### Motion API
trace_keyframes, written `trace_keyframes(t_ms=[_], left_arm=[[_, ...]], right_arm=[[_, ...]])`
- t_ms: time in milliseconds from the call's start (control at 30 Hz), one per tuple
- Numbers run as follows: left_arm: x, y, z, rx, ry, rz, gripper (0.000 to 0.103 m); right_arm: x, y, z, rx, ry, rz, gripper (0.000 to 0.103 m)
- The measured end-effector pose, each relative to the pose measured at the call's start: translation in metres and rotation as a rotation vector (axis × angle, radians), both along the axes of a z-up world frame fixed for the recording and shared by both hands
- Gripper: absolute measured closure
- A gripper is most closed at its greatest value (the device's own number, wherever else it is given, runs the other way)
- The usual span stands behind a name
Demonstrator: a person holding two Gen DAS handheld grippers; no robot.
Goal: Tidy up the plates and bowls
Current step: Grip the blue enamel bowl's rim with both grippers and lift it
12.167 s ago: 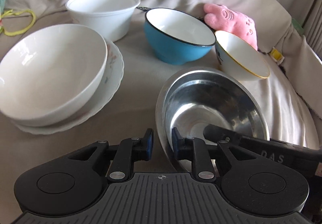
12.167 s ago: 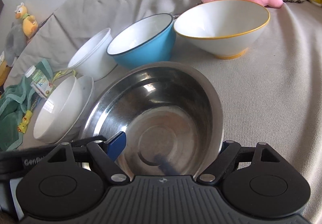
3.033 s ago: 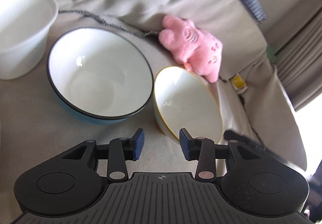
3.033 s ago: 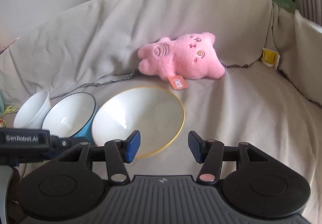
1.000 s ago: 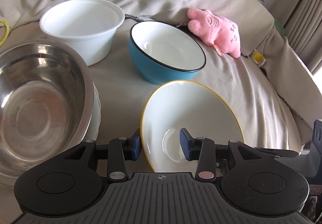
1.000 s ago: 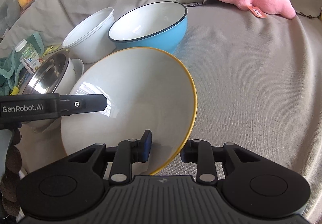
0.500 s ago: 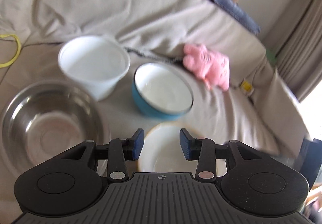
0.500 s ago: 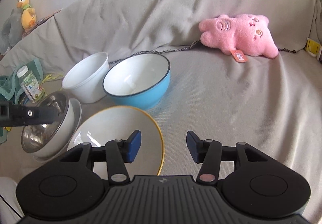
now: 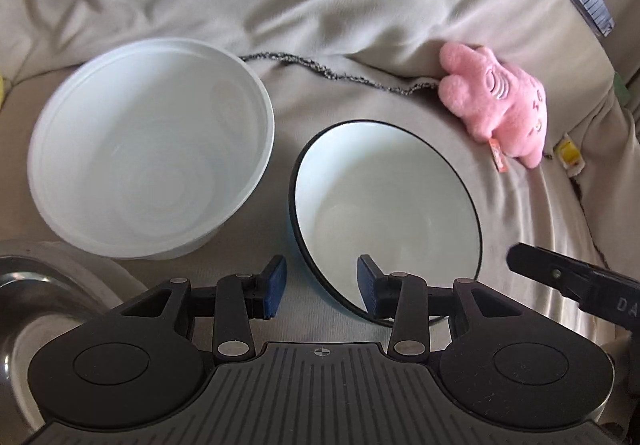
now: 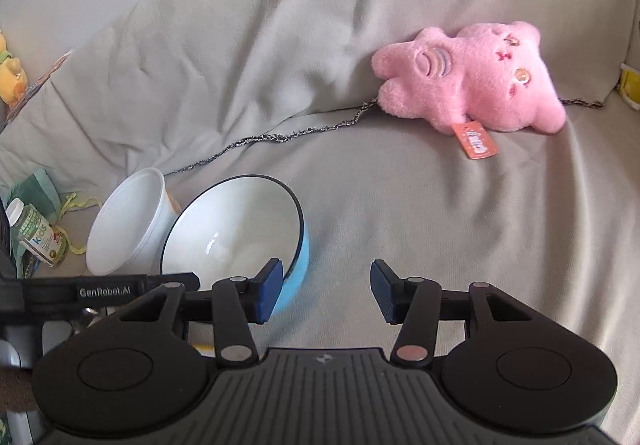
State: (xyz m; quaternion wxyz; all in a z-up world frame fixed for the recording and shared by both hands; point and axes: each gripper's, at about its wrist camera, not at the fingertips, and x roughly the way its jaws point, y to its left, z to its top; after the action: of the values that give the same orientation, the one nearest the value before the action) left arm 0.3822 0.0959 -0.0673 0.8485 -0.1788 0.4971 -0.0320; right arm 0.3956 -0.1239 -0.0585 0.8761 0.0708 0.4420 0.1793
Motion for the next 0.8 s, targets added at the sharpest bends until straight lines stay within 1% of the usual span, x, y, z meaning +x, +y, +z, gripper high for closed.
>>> trace_keyframes(t_ms=[67,100,133,200,233,267,300,333,367,433,533,567,667,733,800], left_arm=[[0.012,-0.001,-0.007,-0.008,0.021,-0.001,0.061],[0.018,-0.001,-0.01,-0.015,0.036,-0.004,0.057],[0.024,-0.001,-0.013,-0.027,0.052,0.0,0.055],[0.032,0.0,-0.016,-0.032,0.067,0.004,0.055],[0.035,0.0,-0.017,-0.029,0.068,0.002,0.056],[0.038,-0.001,-0.019,-0.025,0.068,0.003,0.057],[0.039,-0.002,-0.02,-0.021,0.067,0.002,0.059],[0.04,-0.003,-0.02,-0.011,0.066,0.001,0.06],[0.04,-0.004,-0.02,-0.002,0.063,0.004,0.06],[0.038,-0.006,-0.019,0.002,0.05,0.021,0.06],[0.031,-0.011,-0.01,0.023,0.002,-0.004,0.06],[0.028,-0.012,-0.006,0.027,-0.01,-0.011,0.06],[0.014,-0.012,0.014,0.002,-0.049,-0.032,0.06],[0.0,-0.014,0.034,-0.016,-0.078,-0.05,0.06],[-0.018,-0.018,0.055,-0.005,-0.113,-0.076,0.06]], right_arm=[[0.022,0.013,-0.016,0.026,0.06,0.005,0.054],[0.032,0.017,-0.025,0.04,0.089,0.003,0.054],[0.041,0.021,-0.033,0.054,0.117,0.004,0.055],[0.057,0.026,-0.05,0.087,0.172,0.009,0.059],[0.063,0.027,-0.057,0.101,0.193,0.017,0.064],[0.069,0.028,-0.063,0.113,0.211,0.026,0.073],[0.072,0.029,-0.067,0.124,0.222,0.037,0.075],[0.073,0.03,-0.07,0.134,0.225,0.051,0.082],[0.072,0.033,-0.071,0.142,0.22,0.07,0.089],[0.065,0.042,-0.067,0.094,0.176,0.079,0.089],[0.049,0.056,-0.06,-0.025,0.095,0.089,0.089],[0.045,0.056,-0.057,-0.035,0.083,0.092,0.089],[0.034,0.044,-0.039,0.011,0.079,0.083,0.089],[0.021,0.039,-0.021,0.019,0.048,0.081,0.089],[0.003,0.037,-0.001,0.02,0.008,0.087,0.089]])
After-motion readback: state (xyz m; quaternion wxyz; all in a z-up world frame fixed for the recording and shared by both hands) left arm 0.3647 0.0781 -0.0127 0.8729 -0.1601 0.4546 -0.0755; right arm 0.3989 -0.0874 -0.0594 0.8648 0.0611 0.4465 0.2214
